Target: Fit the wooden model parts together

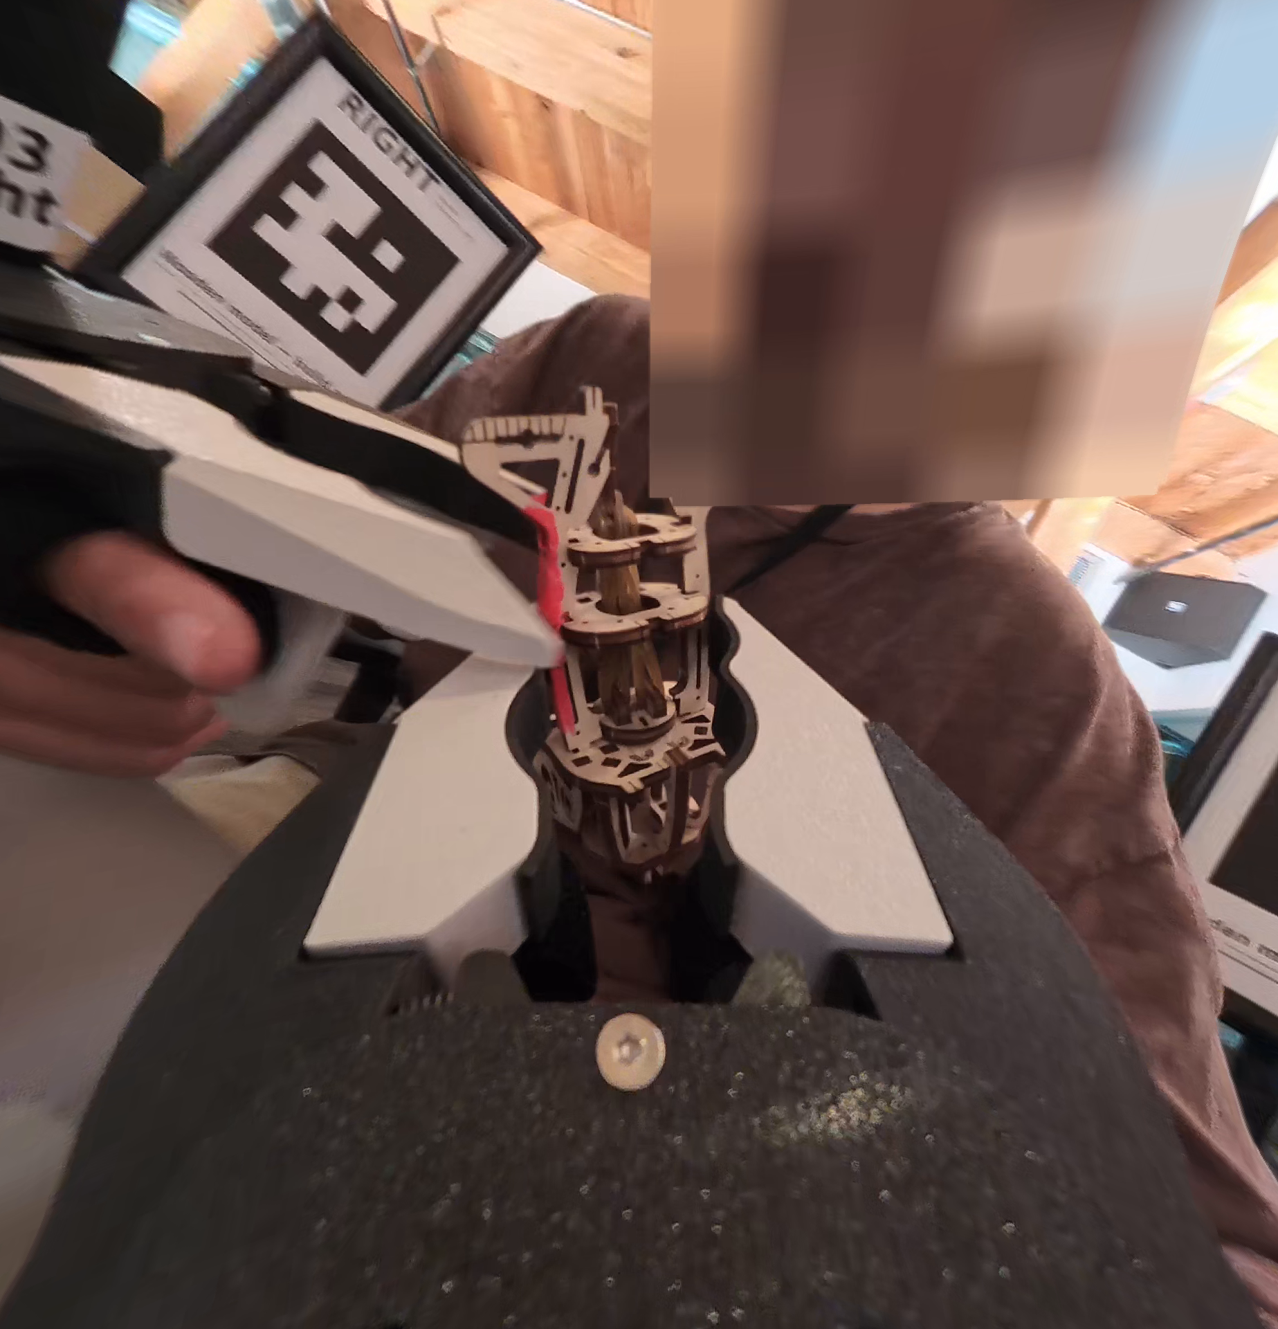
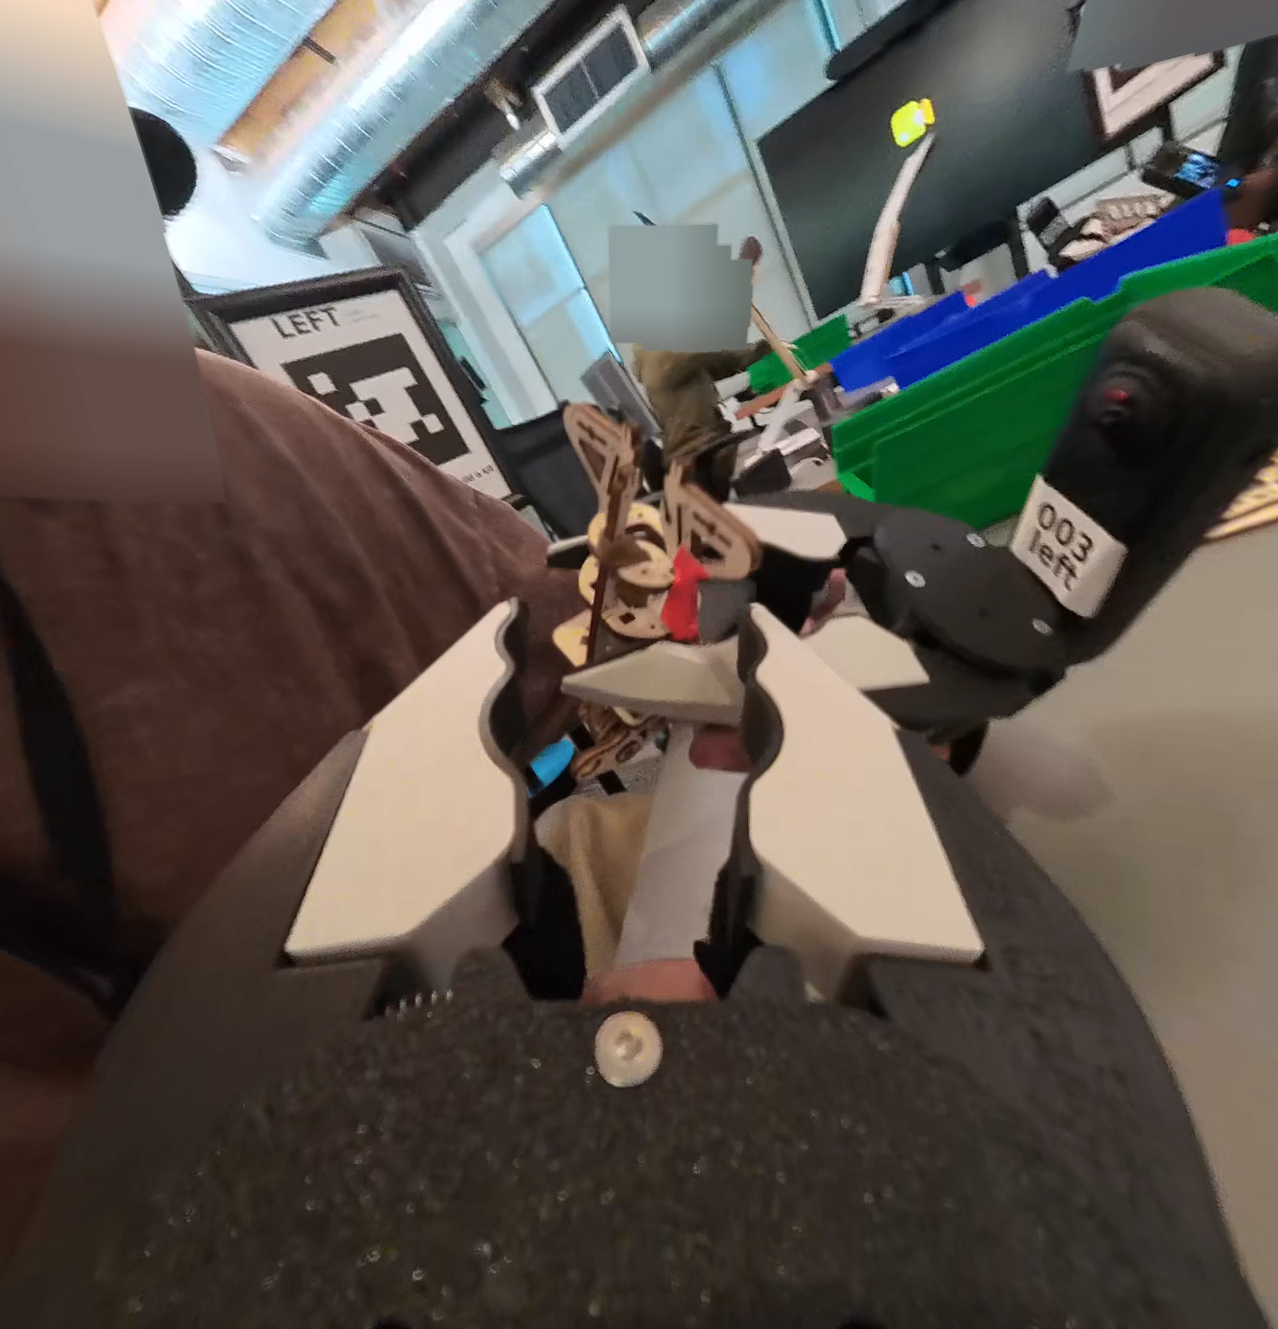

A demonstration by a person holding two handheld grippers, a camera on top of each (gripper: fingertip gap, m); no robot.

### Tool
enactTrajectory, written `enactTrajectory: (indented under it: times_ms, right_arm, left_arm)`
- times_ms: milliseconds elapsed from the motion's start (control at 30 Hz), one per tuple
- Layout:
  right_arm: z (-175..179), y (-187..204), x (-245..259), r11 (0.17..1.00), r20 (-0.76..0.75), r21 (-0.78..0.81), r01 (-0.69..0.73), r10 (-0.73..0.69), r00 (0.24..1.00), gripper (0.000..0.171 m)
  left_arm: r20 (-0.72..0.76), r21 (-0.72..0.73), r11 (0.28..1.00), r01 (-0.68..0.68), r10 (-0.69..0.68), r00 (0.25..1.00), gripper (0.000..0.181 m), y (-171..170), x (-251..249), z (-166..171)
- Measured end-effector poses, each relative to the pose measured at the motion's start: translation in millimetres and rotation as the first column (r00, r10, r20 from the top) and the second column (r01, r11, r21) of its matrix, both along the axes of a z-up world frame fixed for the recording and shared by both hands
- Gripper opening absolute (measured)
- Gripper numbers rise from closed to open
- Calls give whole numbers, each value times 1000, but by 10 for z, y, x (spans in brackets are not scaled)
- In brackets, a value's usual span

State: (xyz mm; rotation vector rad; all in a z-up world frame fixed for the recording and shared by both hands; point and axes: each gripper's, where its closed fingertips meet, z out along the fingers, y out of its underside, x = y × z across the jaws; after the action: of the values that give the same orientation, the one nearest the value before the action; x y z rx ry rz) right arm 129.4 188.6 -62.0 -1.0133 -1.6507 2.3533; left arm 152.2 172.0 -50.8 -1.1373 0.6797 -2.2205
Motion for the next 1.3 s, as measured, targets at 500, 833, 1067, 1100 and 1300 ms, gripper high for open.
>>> enactTrajectory:
  times_ms: [500,833,1067,1100,1300]
  right_arm:
    - [-205,372,-285,891,105,372,261,-319,942,34]
    - [-302,466,-301,839,232,411,357,-475,848,33]
    - [-377,252,-115,891,197,392,227,-322,926,67]
    - [-400,211,-91,907,200,368,206,-293,935,68]
    - [-440,55,-105,948,195,289,133,-195,961,34]
  left_arm:
    - [-301,-33,876,-481,450,841,65,490,-250,-350]
    - [-655,387,669,-634,684,322,46,603,-66,-778]
    - [-539,308,667,-678,710,453,45,487,25,-610]
    - [-521,291,670,-683,710,474,45,469,24,-594]
    - [-534,308,696,-648,691,488,44,437,165,-759]
